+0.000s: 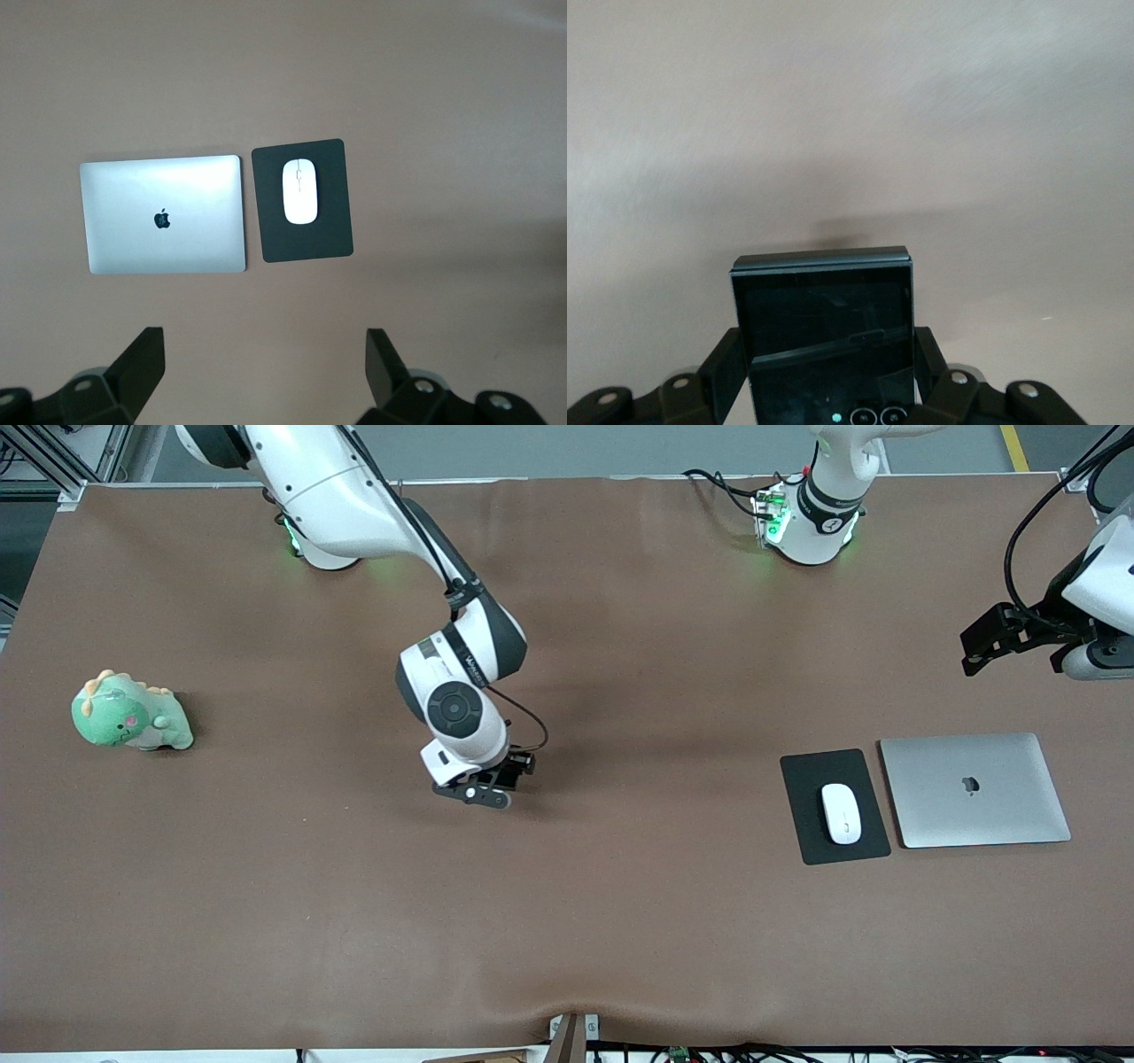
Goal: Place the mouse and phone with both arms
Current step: 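Grasp the black phone with the right gripper while the left gripper withdraws, then carry the phone with the right gripper toward the green plush toy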
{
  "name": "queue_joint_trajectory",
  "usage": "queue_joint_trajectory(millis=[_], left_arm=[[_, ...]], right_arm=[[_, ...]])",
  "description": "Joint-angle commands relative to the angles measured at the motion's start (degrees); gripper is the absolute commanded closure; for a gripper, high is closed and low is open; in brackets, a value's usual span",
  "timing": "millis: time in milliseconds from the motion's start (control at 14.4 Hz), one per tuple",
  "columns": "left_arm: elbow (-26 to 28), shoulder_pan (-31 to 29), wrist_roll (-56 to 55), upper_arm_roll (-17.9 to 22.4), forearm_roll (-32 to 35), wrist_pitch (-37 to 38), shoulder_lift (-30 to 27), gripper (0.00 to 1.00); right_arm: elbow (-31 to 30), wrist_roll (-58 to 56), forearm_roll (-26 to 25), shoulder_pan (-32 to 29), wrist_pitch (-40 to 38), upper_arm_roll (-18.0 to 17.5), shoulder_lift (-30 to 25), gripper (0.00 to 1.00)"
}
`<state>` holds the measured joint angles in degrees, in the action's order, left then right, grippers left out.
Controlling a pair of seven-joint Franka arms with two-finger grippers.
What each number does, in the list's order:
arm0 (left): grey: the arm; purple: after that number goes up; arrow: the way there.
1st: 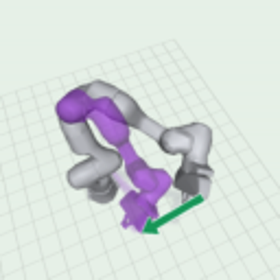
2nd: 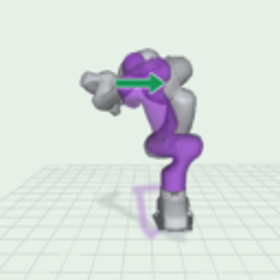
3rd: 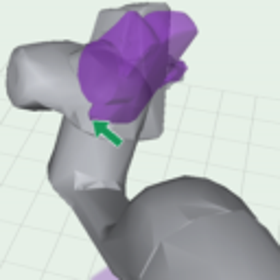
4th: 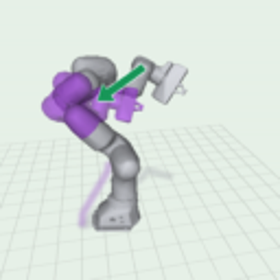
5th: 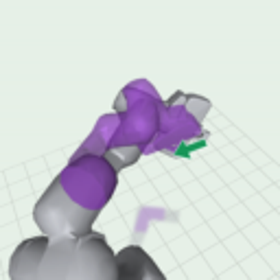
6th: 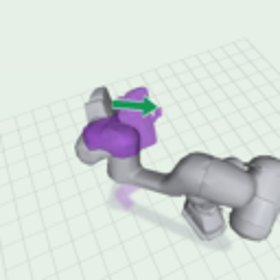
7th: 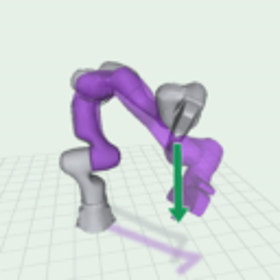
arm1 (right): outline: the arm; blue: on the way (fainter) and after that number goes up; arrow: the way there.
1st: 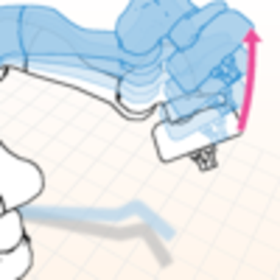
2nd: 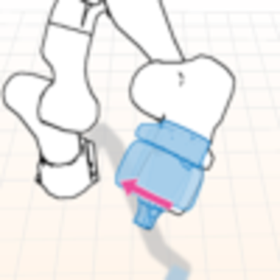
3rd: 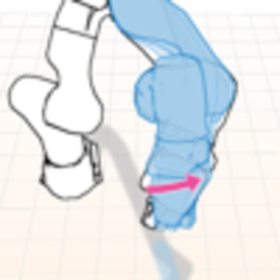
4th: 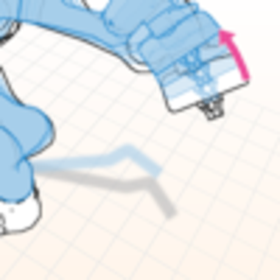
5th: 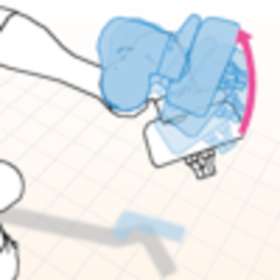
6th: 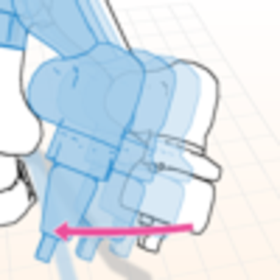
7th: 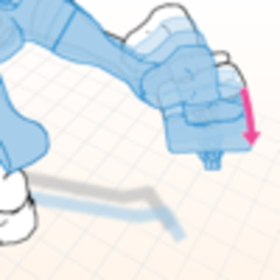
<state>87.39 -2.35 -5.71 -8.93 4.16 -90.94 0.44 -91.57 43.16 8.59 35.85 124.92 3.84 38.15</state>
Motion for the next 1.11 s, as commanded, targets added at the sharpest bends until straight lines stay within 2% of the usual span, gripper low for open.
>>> queue_joint_trajectory(millis=[0, 278, 557, 835, 1043], left_arm=[[0.3, 0.3, 1.5, 0.8, -1.3, -0.4, -0.4, 0.0], [0.2, 0.2, 1.4, 0.8, -1.3, -0.3, -0.6, 0.0], [-0.2, 0.1, 1.1, 1.2, -1.3, -0.5, -0.5, 0.0], [-0.2, 0.0, 0.9, 1.2, -1.3, -1.8, -0.2, 0.0], [-0.3, 0.0, 0.9, 1.3, -1.3, -1.8, -0.2, 0.0]], right_arm=[[-1.4, -0.4, -0.4, -4.6, -1.6, -0.8, -2.9, 1.0], [-3.1, -2.8, -0.5, -8.4, -1.4, -0.8, -3.6, 1.0], [-8.6, -10.8, -0.6, -13.2, -0.6, -0.8, -8.0, 1.0], [-19.9, -21.7, -0.6, -19.5, 5.8, -0.8, -14.7, 1.0], [-27.9, -33.1, -0.6, -24.8, 11.7, -0.8, -16.9, 1.0]])
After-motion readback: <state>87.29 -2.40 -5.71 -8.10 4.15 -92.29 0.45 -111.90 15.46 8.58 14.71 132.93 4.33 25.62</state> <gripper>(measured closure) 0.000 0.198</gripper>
